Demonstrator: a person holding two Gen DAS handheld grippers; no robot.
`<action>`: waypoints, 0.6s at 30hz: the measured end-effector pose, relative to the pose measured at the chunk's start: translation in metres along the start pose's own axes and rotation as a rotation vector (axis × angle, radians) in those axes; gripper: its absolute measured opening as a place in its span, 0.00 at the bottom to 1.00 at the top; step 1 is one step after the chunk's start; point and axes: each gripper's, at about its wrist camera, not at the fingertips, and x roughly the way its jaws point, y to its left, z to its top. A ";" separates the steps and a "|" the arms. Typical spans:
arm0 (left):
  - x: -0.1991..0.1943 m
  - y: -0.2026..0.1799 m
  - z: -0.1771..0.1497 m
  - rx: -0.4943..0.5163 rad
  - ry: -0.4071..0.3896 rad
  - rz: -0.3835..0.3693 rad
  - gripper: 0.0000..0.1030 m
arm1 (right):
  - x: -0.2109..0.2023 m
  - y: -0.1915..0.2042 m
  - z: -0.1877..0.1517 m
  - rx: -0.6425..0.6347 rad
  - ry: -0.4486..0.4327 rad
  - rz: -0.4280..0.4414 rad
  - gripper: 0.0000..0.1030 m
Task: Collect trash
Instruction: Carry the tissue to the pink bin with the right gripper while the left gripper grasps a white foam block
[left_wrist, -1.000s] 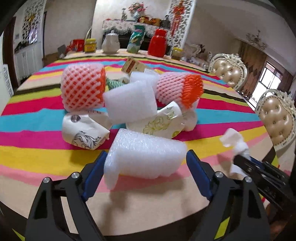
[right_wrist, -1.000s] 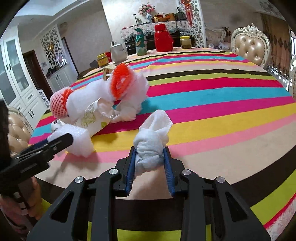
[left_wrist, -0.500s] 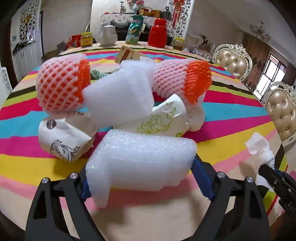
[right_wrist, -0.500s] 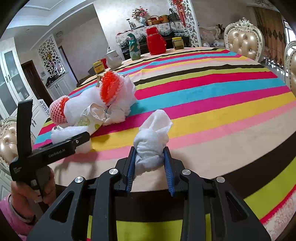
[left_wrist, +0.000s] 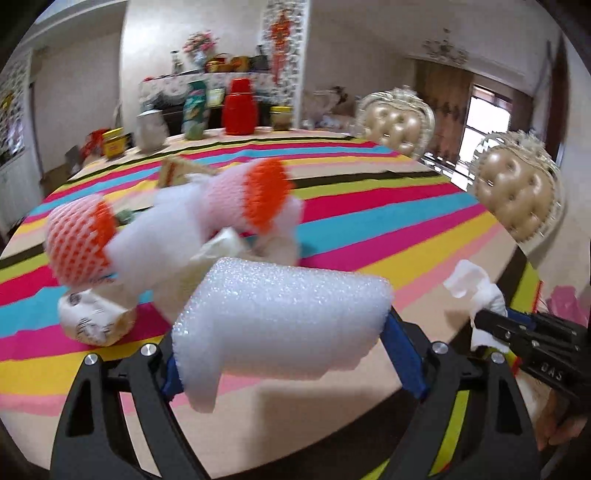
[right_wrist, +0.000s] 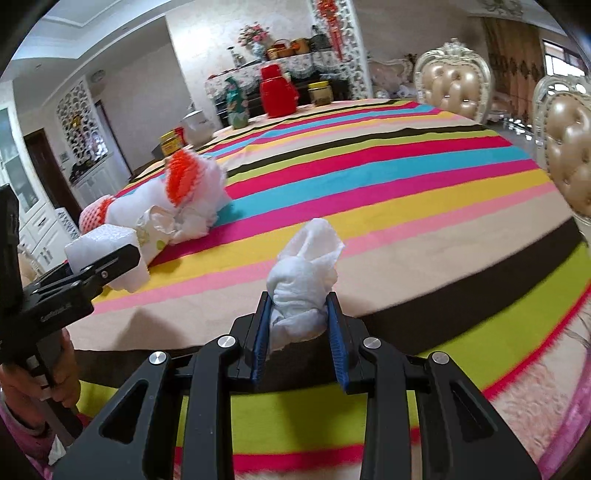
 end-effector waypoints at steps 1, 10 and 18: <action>0.000 -0.008 -0.001 0.011 -0.001 -0.012 0.82 | -0.005 -0.006 -0.002 0.011 -0.008 -0.012 0.30; 0.002 -0.099 0.002 0.186 -0.029 -0.187 0.82 | -0.055 -0.068 -0.022 0.113 -0.076 -0.154 0.30; -0.008 -0.205 0.005 0.332 -0.072 -0.394 0.82 | -0.124 -0.126 -0.046 0.222 -0.160 -0.328 0.30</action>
